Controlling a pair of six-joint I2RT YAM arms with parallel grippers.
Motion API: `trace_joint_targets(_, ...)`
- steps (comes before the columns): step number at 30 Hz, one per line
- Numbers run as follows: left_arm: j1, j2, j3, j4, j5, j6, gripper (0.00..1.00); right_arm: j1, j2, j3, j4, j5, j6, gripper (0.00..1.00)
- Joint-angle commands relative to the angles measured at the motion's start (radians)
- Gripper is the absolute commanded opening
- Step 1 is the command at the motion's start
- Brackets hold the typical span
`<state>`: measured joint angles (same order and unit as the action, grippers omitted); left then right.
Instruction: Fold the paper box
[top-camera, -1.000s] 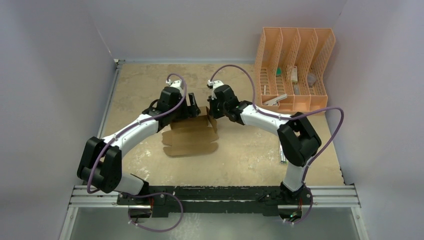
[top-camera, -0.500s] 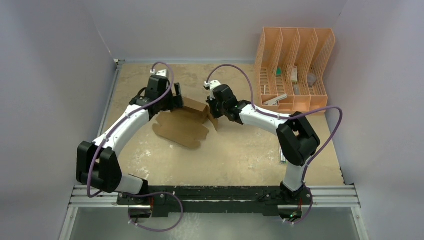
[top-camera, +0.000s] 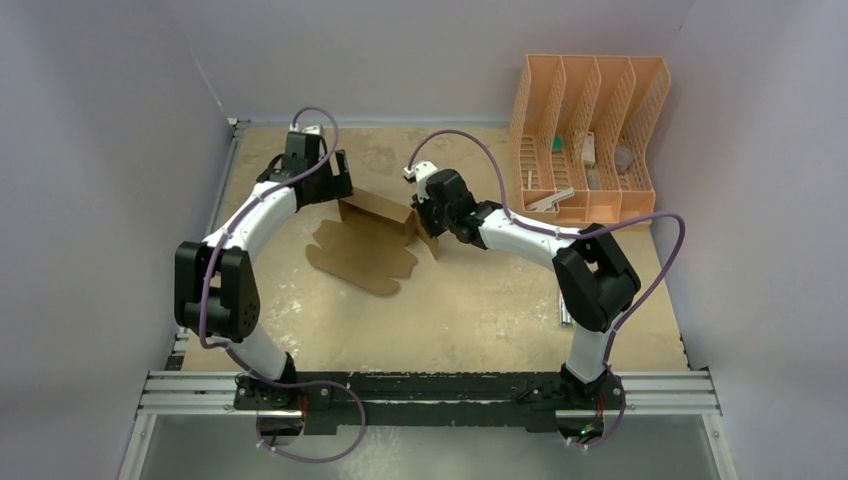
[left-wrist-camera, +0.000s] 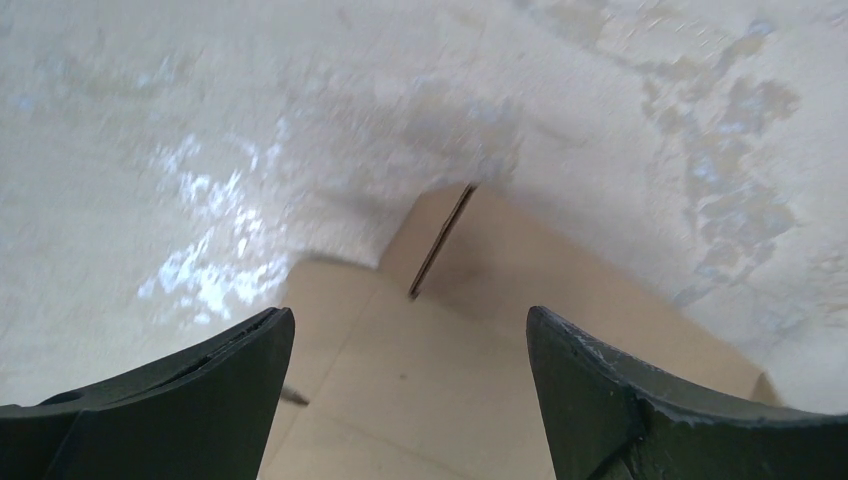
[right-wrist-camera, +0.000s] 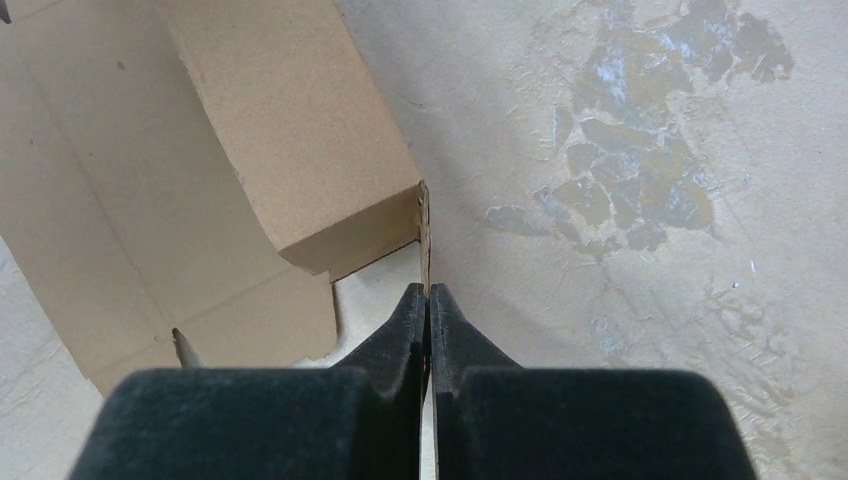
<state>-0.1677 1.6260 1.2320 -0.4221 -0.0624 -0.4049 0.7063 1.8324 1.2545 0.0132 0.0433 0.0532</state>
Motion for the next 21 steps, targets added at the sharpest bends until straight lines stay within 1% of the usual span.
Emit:
trace_joint_targets(1, 0.02, 0.07, 0.134, 0.064, 0.1, 0.052, 0.86, 0.001, -0.025, 0.001, 0.028, -0.026, -0.037, 0.0)
trace_joint_targets(4, 0.02, 0.125, 0.156, 0.051, 0.126, 0.06, 0.81, 0.001, -0.025, 0.003, 0.029, -0.028, -0.036, 0.0)
trace_joint_targets(9, 0.02, 0.165, 0.114, 0.071, 0.183, 0.044, 0.75, 0.001, -0.02, 0.01, 0.039, -0.026, -0.024, 0.0)
trace_joint_targets(13, 0.02, 0.158, 0.081, 0.094, 0.201, 0.026, 0.71, 0.001, -0.015, 0.023, 0.041, -0.031, 0.007, 0.0)
trace_joint_targets(15, 0.02, 0.148, 0.068, 0.098, 0.224, 0.009, 0.68, 0.001, -0.012, 0.034, 0.038, -0.028, 0.037, 0.0)
trace_joint_targets(18, 0.019, 0.119, 0.021, 0.118, 0.264, -0.046, 0.62, 0.001, -0.01, 0.052, 0.028, -0.028, 0.091, 0.0)
trace_joint_targets(21, 0.019, 0.076, -0.057, 0.165, 0.319, -0.112, 0.58, 0.002, -0.012, 0.068, 0.017, -0.03, 0.142, 0.0)
